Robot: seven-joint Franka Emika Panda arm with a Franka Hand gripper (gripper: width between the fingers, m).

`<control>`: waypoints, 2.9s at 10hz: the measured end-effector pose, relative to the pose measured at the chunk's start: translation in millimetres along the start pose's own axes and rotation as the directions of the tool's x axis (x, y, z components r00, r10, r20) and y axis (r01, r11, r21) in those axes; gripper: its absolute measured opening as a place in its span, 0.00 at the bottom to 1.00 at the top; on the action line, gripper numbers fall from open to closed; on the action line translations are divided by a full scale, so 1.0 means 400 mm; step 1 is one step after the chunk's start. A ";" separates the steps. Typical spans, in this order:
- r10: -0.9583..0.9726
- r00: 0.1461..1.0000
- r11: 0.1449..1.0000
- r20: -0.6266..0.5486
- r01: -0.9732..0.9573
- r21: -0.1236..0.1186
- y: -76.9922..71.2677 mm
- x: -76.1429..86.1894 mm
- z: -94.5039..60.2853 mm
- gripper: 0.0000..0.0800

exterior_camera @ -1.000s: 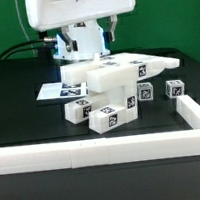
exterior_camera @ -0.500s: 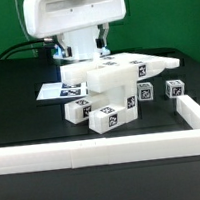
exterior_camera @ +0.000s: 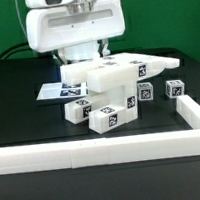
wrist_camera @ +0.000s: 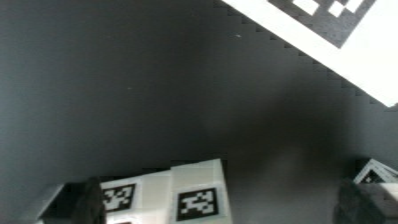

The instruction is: Assemble chair

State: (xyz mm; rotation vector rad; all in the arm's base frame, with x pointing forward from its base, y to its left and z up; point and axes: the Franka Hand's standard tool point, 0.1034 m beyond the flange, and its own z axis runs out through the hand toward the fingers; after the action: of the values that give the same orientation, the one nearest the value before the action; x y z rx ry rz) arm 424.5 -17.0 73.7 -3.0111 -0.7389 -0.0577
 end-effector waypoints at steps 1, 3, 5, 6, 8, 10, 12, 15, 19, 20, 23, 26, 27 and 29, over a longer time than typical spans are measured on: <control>0.005 1.000 1.000 0.003 -0.005 0.000 -0.004 0.009 0.006 0.81; 0.041 0.999 0.999 0.003 -0.041 -0.006 -0.002 0.044 0.016 0.81; 0.072 0.997 0.997 -0.003 -0.072 -0.015 0.011 0.082 0.025 0.81; 0.098 0.995 0.995 -0.008 -0.098 -0.020 0.020 0.106 0.031 0.81; 0.106 0.994 0.994 -0.014 -0.106 -0.033 0.038 0.150 0.047 0.81; 0.110 0.994 0.993 -0.013 -0.110 -0.032 0.039 0.147 0.047 0.81; 0.131 0.991 0.991 -0.011 -0.131 -0.029 0.037 0.147 0.047 0.81; 0.260 0.966 0.965 0.001 -0.260 -0.011 0.048 0.202 0.046 0.81; 0.301 0.954 0.953 -0.014 -0.301 -0.020 0.074 0.254 0.057 0.81; 0.306 0.952 0.952 -0.016 -0.307 -0.021 0.077 0.260 0.060 0.81; 0.328 0.945 0.944 -0.014 -0.328 -0.018 0.078 0.271 0.059 0.81; 0.303 0.953 0.953 -0.010 -0.303 -0.020 0.094 0.294 0.057 0.81; 0.303 0.953 0.953 -0.009 -0.303 -0.020 0.101 0.288 0.058 0.81; 0.302 0.953 0.953 -0.006 -0.303 -0.019 0.101 0.278 0.058 0.81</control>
Offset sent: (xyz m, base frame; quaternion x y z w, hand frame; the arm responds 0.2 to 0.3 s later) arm 0.0331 0.0114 -0.0040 -0.0145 -0.0092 0.0370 0.9992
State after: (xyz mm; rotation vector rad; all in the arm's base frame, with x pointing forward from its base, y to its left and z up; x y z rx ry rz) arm 542.4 -0.3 54.6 -3.1018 -0.2697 -0.0602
